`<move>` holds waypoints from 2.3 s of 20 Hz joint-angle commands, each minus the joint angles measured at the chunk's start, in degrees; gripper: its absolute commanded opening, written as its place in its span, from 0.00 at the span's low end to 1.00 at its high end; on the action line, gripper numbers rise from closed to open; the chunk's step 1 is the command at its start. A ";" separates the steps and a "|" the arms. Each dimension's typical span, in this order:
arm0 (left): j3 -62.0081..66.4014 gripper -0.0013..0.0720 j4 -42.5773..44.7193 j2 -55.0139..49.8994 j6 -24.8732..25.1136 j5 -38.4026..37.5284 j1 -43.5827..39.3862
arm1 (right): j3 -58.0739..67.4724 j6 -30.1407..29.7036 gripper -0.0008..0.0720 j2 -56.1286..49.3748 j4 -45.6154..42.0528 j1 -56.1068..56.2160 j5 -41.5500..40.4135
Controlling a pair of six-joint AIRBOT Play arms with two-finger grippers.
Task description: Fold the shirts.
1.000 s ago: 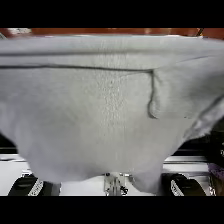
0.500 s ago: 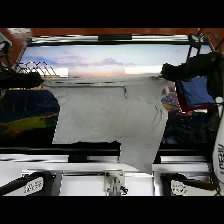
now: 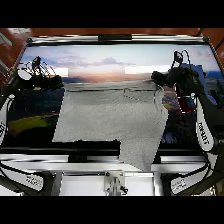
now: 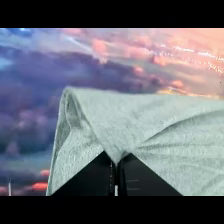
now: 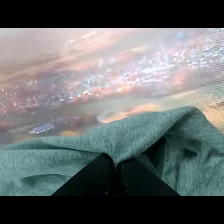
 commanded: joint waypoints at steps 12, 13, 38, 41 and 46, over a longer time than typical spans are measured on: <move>1.60 0.06 3.80 -5.14 4.42 -24.33 1.29 | -2.03 2.08 0.12 -0.39 -10.82 0.85 -31.08; 1.60 0.06 4.57 -5.18 4.42 -25.46 1.51 | -2.03 2.12 0.12 -0.35 -12.33 0.83 -31.71; -29.83 0.98 2.49 17.77 13.99 -38.53 22.93 | -14.82 -6.16 0.71 30.84 -14.53 -15.78 -48.72; -40.70 0.98 2.43 21.38 16.44 -31.23 27.12 | -20.76 -6.23 0.71 36.59 -11.52 -18.03 -46.42; -45.44 0.98 -0.28 20.87 19.43 -24.87 24.96 | -23.45 -5.99 0.71 38.64 -11.52 -18.01 -43.76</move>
